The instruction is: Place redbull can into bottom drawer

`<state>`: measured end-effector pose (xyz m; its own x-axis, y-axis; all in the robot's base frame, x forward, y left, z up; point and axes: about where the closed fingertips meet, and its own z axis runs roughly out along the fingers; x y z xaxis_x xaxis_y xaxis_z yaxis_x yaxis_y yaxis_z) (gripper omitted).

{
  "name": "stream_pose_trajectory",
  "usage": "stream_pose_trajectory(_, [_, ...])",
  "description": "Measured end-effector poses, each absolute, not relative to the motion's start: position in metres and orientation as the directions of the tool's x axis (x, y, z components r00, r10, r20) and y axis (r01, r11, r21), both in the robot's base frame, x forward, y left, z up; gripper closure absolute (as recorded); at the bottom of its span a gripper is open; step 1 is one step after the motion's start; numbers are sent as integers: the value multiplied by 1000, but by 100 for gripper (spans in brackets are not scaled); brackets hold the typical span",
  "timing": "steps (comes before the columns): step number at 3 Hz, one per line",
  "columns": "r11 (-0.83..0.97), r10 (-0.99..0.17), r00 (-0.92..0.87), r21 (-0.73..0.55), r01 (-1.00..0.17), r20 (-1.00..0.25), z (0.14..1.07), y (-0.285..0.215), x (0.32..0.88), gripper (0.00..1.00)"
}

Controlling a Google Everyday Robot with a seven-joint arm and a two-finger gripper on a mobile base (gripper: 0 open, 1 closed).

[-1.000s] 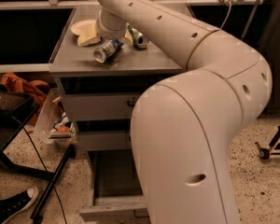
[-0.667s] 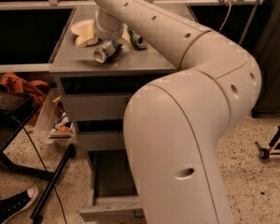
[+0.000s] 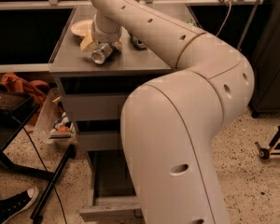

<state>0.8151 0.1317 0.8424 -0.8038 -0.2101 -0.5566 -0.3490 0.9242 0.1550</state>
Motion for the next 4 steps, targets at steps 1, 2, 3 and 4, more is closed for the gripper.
stream_pose_trajectory(1, [926,-215,-804,147,-348,-554,840,130,815,46])
stream_pose_trajectory(2, [930,-221,-805,129,-343,-551,840,123,812,70])
stream_pose_trajectory(3, [933,-226,-797,110,-342,-560,846,111,803,93])
stream_pose_trajectory(4, [925,-205,-784,145,-351,-586,855,100,787,100])
